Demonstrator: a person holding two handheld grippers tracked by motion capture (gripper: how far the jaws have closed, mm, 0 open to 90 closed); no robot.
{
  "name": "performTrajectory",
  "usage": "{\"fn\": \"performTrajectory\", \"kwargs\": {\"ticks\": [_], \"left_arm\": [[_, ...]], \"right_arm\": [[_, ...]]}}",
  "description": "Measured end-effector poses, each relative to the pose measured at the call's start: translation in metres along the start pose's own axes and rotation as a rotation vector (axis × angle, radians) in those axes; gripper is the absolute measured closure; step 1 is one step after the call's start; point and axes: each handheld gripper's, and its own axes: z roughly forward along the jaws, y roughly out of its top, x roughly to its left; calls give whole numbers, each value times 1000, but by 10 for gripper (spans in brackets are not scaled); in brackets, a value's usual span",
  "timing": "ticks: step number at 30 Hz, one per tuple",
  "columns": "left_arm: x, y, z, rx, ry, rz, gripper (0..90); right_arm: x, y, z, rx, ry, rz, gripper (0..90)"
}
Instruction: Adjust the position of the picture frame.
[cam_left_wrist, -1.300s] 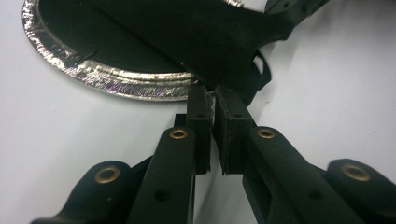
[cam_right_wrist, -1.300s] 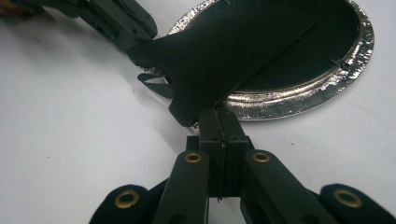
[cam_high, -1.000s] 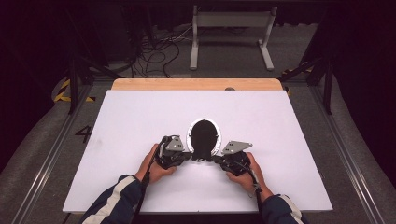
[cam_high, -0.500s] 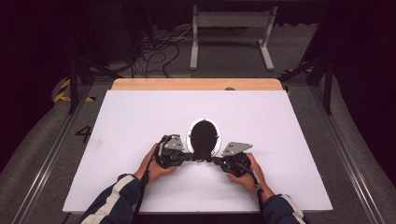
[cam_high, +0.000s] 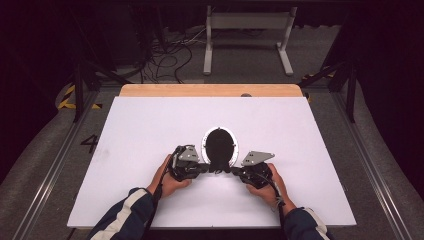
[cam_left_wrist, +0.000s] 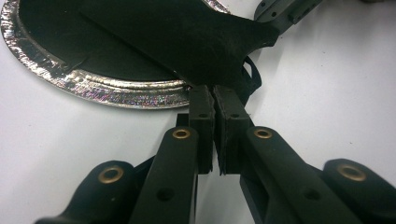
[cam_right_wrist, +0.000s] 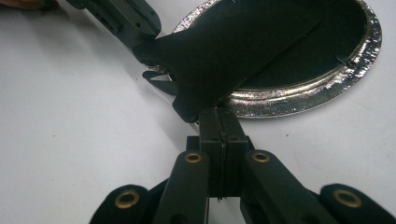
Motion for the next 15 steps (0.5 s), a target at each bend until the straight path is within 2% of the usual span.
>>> {"fn": "performTrajectory", "kwargs": {"ticks": [3, 6, 10, 15], "left_arm": [[0, 0, -12, -25, 15, 16, 845], [2, -4, -27, -44, 59, 28, 826], [5, -19, -52, -52, 113, 20, 786], [2, -40, -83, -67, 189, 32, 706]], "right_arm": [[1, 0, -1, 0, 2, -3, 900], [1, -1, -1, 4, 8, -6, 900], [3, 0, -4, 15, 2, -19, 900], [6, 1, -12, 30, -22, -43, 875]]}}
